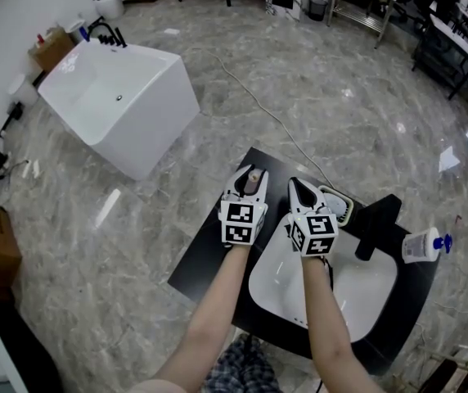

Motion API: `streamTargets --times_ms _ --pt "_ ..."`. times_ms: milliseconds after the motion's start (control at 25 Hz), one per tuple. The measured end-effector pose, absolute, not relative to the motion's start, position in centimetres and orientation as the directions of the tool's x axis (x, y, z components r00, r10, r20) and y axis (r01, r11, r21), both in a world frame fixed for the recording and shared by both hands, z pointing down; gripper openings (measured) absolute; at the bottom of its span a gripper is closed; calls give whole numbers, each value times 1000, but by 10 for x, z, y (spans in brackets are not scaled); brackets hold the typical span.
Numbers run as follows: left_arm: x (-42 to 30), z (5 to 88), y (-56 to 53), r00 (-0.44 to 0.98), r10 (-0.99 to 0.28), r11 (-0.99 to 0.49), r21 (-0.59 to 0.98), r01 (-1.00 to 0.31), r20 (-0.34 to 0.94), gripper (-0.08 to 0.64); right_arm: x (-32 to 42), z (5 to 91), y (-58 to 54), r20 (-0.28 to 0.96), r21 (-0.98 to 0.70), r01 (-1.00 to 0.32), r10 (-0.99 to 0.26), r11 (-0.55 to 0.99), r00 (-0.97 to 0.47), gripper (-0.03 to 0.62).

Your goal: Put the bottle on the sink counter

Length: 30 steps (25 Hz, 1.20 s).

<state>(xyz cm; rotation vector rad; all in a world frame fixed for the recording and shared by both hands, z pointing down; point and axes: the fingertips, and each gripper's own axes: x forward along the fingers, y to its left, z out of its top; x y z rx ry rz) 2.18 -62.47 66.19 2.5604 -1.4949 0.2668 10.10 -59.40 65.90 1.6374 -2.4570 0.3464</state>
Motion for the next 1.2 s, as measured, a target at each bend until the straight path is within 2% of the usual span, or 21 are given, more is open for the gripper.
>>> streamTargets --times_ms 400,520,680,920,1200 --pt "32 662 -626 510 -814 -527 15 -850 278 141 103 651 -587 263 -88 -928 -890 361 -371 15" --pt "35 657 -623 518 -820 -530 21 -848 244 226 106 652 -583 263 -86 -928 -890 361 -371 15" --pt "27 646 -619 501 -844 -504 34 -863 191 273 110 650 -579 260 -86 -931 -894 355 -365 15" --pt "21 635 -612 498 -850 -498 49 -866 169 278 115 639 -574 251 -88 -935 -901 344 -355 15" --pt "8 581 -578 486 -863 -475 105 -874 137 260 117 589 -536 210 -102 -940 -916 327 -342 15"
